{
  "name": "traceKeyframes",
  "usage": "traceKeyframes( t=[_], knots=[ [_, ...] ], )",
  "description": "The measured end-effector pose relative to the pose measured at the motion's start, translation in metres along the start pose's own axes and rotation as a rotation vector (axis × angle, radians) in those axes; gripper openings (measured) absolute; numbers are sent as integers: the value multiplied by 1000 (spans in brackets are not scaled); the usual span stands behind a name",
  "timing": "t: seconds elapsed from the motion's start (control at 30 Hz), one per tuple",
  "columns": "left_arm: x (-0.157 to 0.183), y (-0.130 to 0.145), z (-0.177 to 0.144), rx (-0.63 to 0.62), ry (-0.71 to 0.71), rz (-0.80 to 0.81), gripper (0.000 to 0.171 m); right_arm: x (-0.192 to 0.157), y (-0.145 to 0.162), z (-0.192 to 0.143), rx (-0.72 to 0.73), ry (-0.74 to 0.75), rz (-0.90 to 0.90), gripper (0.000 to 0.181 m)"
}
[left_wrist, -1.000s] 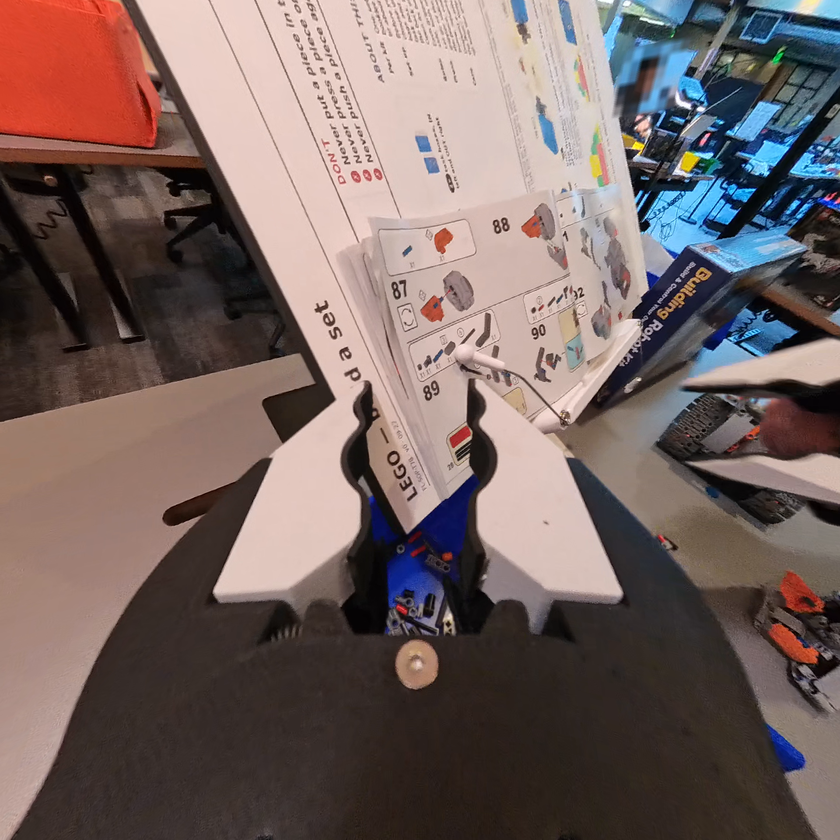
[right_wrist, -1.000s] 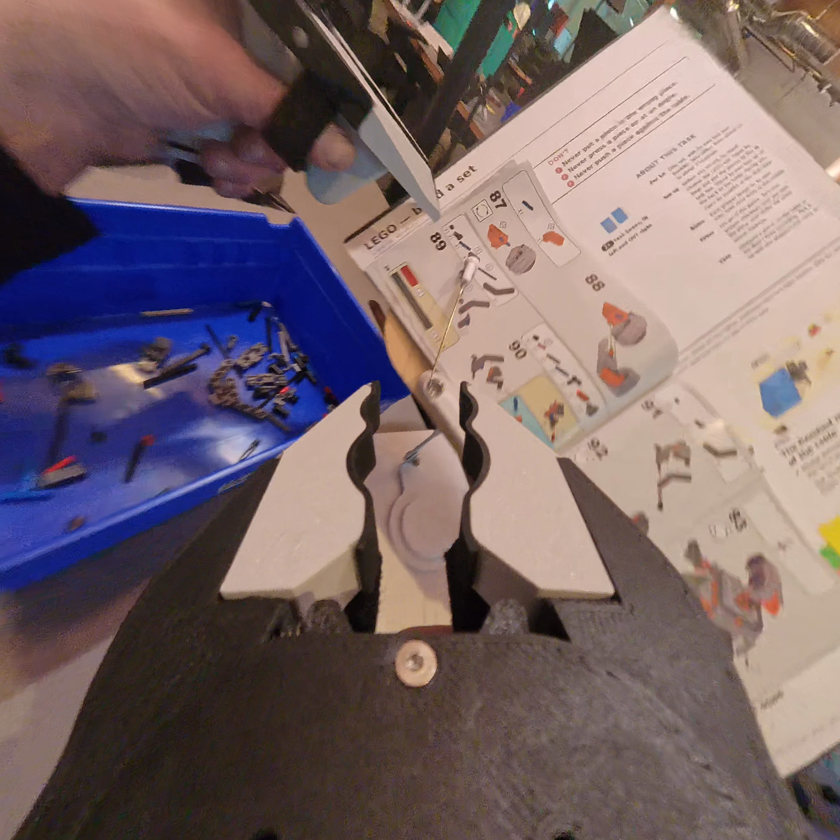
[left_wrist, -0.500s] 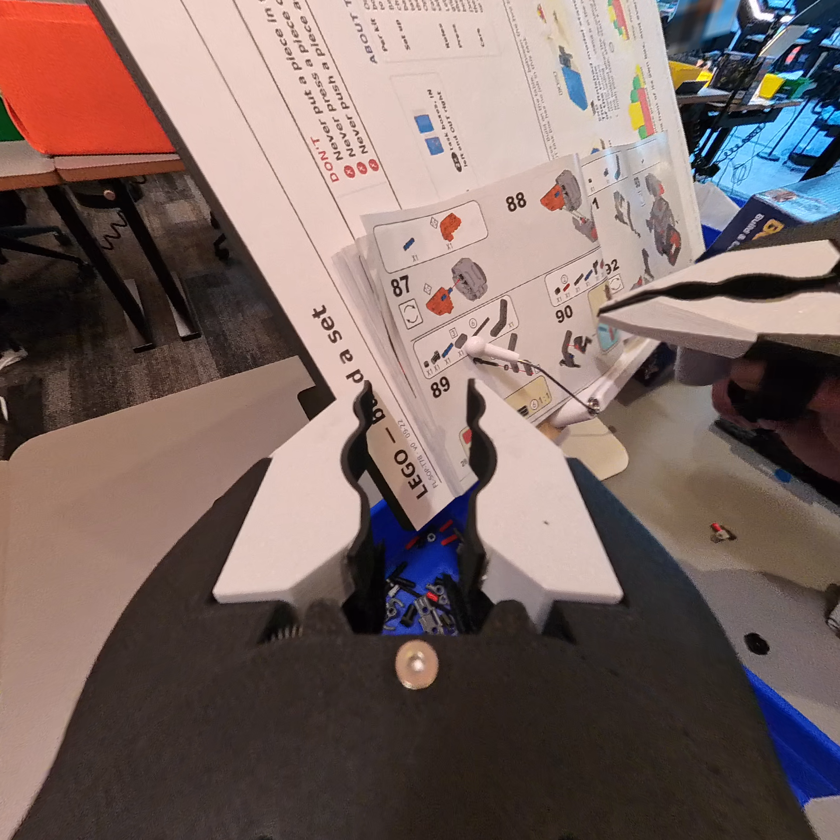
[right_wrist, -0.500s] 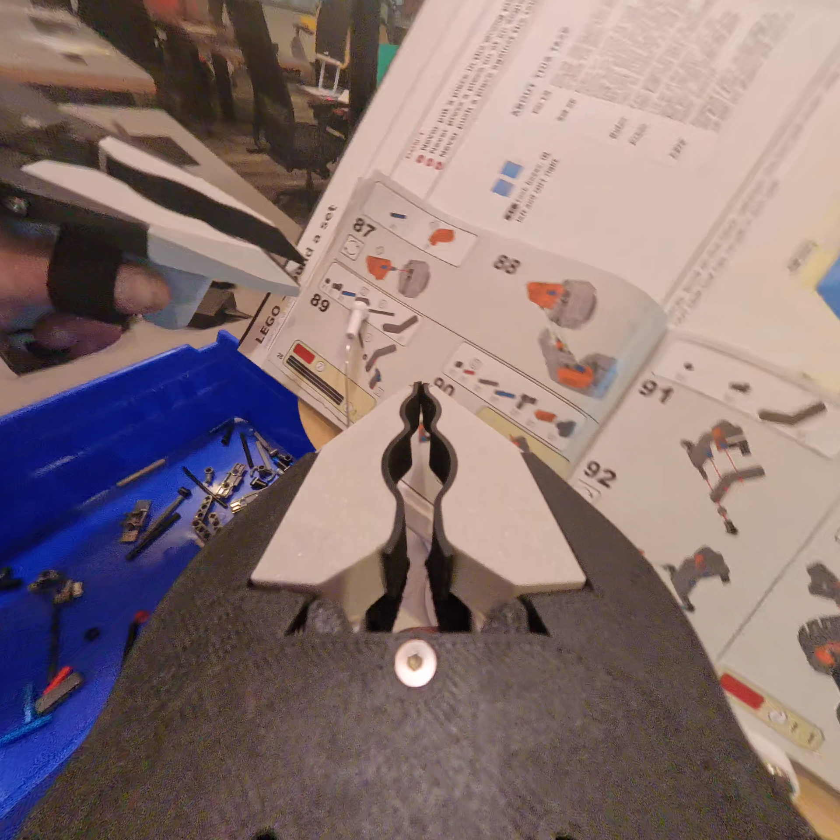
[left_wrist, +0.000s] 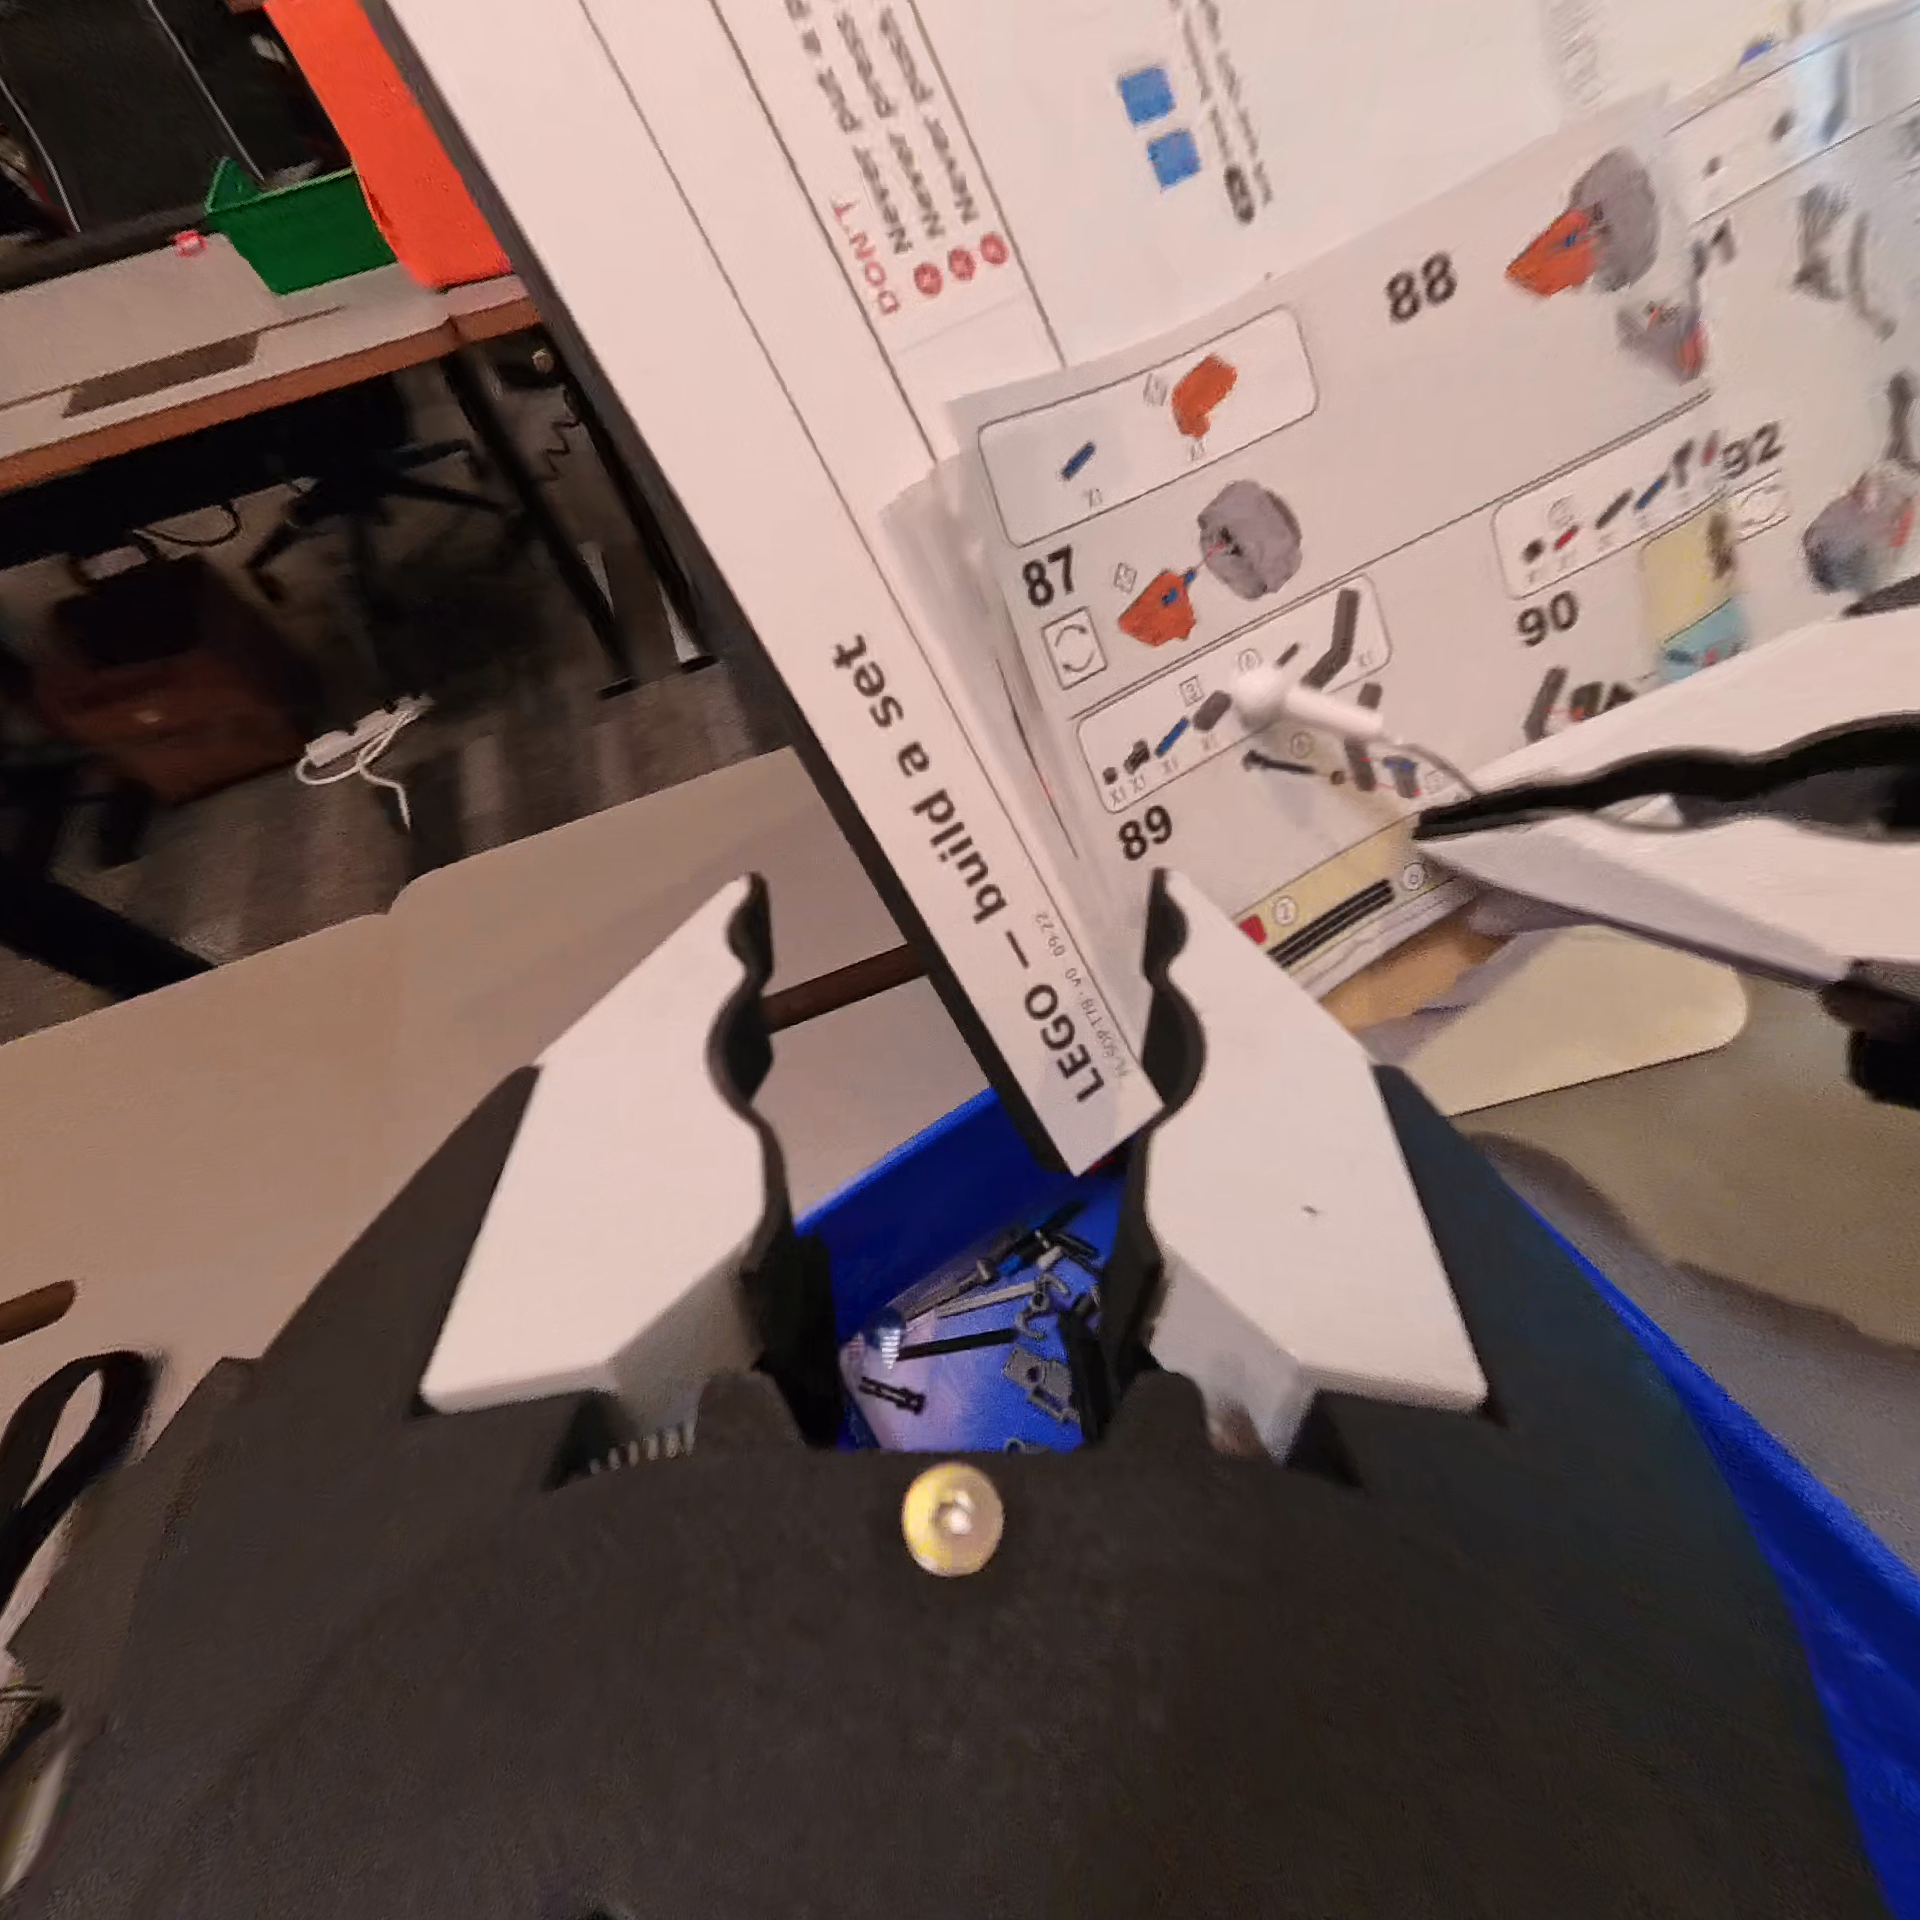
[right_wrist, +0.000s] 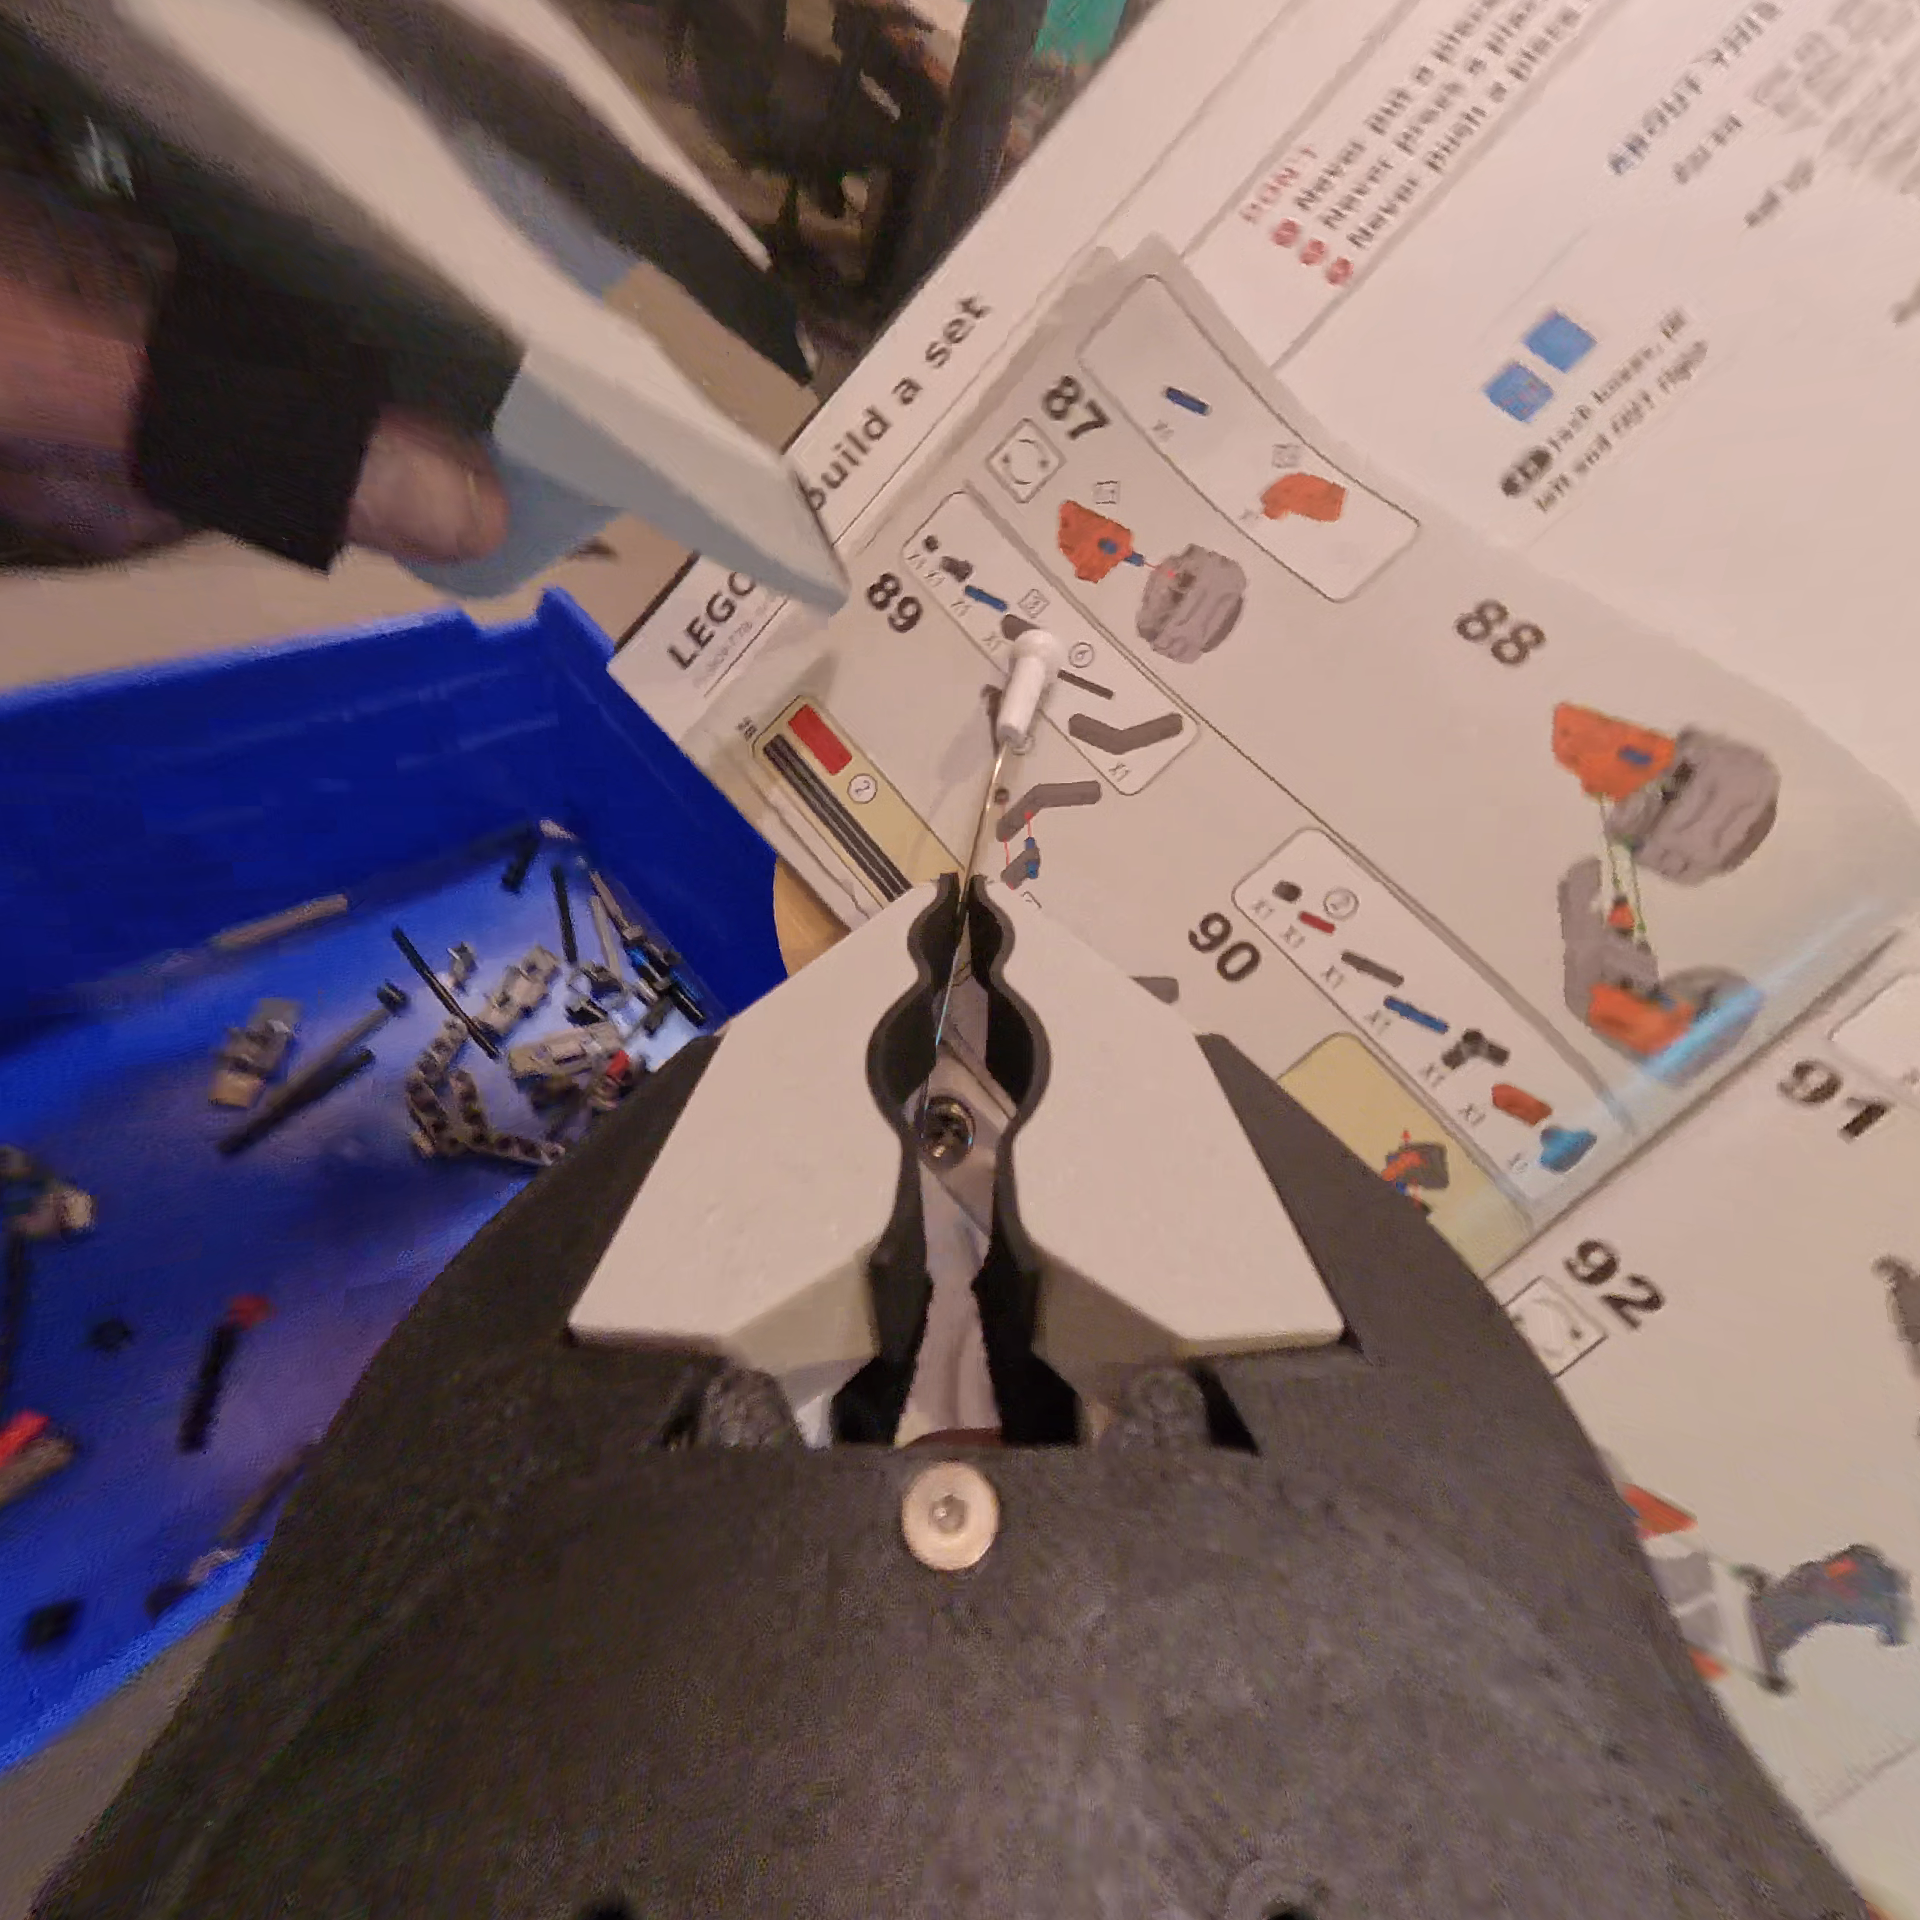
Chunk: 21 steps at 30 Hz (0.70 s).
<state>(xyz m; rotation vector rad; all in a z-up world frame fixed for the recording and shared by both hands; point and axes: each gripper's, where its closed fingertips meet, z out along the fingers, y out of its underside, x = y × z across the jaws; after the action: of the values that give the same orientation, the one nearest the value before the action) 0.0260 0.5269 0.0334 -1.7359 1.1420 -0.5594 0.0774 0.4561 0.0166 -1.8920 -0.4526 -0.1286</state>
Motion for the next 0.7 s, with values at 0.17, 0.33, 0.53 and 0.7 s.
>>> traceKeyframes(
  t=[0.17,0.33,0.53,0.7],
  knots=[
    [-2,4,10,-11,-20,-27,94,16,-1,-11,121,-3,265,0],
    [-2,7,10,-12,5,-50,93,21,4,-17,128,5,337,3],
    [-4,7,8,-17,2,-49,88,13,3,-58,94,-1,235,29],
    [-5,-2,-5,32,15,-60,79,-21,18,-119,47,-65,52,32]
  ],
)
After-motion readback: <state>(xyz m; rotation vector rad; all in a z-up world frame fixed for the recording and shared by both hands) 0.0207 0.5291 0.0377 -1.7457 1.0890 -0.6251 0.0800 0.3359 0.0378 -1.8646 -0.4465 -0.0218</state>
